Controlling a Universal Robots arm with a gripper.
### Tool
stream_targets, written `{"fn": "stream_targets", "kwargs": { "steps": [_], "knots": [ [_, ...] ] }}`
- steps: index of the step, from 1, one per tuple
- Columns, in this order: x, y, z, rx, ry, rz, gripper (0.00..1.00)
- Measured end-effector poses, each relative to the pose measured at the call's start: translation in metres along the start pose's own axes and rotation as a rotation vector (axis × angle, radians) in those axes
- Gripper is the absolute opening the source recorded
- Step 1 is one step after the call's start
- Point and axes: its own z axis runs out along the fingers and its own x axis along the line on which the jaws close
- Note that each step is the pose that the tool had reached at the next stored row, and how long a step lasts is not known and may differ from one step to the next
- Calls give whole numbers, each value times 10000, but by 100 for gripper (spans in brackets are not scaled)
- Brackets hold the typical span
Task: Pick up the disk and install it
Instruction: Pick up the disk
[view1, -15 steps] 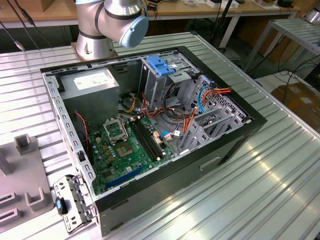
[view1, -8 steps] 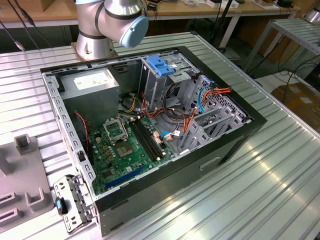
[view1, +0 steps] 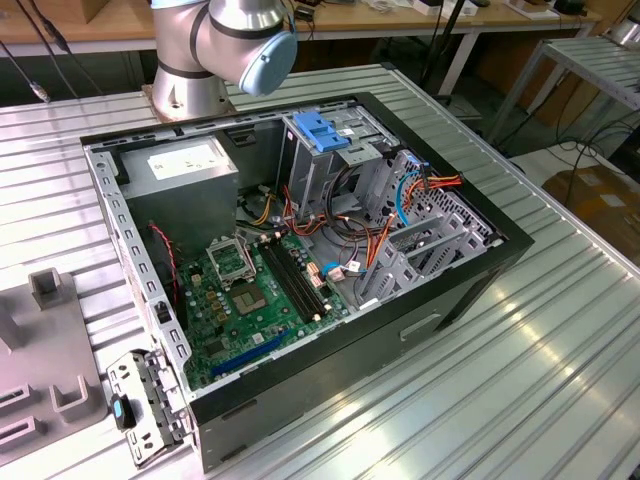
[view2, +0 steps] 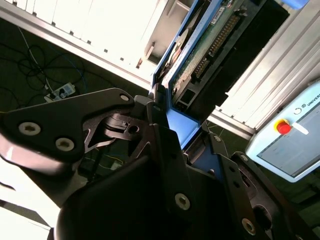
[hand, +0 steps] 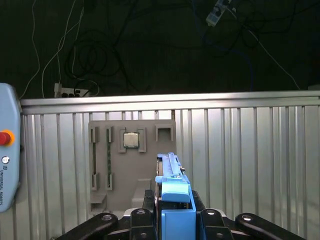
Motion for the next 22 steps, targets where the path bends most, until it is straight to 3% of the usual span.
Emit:
{"fn": "stream_targets", "kwargs": {
  "steps": [22],
  "knots": [
    [-6, -154, 3, 0, 1, 0, 37]
  ]
}}
